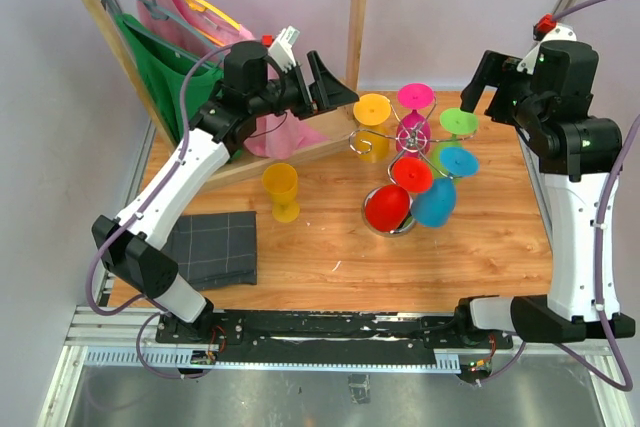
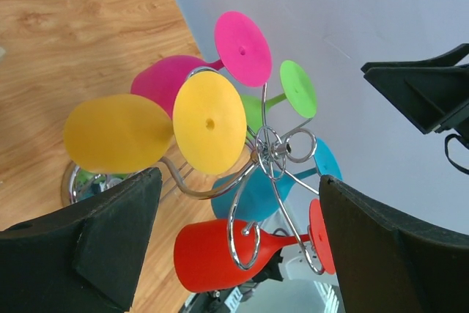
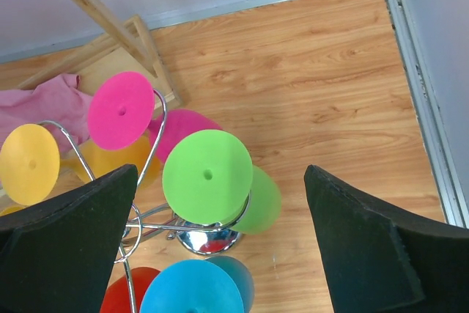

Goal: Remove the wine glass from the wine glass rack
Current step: Pick up the wine glass from the wine rack.

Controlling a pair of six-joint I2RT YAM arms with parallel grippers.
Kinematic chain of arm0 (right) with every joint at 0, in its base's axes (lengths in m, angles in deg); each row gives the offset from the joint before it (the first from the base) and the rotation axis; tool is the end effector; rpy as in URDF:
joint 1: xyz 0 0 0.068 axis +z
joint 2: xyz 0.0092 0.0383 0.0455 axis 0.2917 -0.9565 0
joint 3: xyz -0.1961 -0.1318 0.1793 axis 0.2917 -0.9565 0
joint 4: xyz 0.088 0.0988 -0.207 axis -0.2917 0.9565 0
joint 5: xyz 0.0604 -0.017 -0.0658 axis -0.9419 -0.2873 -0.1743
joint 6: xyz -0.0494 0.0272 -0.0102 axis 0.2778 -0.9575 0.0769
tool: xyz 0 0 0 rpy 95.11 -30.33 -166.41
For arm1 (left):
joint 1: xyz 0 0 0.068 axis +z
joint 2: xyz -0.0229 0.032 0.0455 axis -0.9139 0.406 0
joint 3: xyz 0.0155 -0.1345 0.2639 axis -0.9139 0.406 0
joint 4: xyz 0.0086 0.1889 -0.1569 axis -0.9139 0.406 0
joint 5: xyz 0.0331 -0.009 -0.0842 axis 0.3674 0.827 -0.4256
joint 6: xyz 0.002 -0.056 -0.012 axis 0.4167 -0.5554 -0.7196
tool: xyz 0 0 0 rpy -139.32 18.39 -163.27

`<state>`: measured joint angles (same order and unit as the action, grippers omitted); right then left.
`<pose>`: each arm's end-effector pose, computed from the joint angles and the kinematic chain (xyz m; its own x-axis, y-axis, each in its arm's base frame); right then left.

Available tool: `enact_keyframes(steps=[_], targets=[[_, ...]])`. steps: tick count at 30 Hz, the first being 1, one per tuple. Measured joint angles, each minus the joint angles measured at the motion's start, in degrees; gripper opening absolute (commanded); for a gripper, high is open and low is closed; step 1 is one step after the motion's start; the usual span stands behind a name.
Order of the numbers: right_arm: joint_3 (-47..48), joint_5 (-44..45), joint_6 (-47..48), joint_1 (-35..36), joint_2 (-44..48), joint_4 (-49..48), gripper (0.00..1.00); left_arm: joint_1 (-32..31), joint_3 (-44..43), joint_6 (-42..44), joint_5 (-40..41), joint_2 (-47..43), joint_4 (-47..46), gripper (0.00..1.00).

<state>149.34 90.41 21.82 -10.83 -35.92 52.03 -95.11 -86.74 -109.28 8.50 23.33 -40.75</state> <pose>0.1949 0.0175 0.5409 -0.3083 0.2877 -0.9067 0.0766 0.9576 0.2778 0.2913 -0.1841 0.4684 -0.7071 -0.3091 -0.6359 0.4818 0.4476 -0.7533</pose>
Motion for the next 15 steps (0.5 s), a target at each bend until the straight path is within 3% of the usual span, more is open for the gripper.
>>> enact_keyframes(steps=[15], targets=[[0.00,-5.20,0.04,-1.03,-0.57,-0.35,0.98,0.07,4.96,-9.97,-3.39,1.31,-4.68,0.91]])
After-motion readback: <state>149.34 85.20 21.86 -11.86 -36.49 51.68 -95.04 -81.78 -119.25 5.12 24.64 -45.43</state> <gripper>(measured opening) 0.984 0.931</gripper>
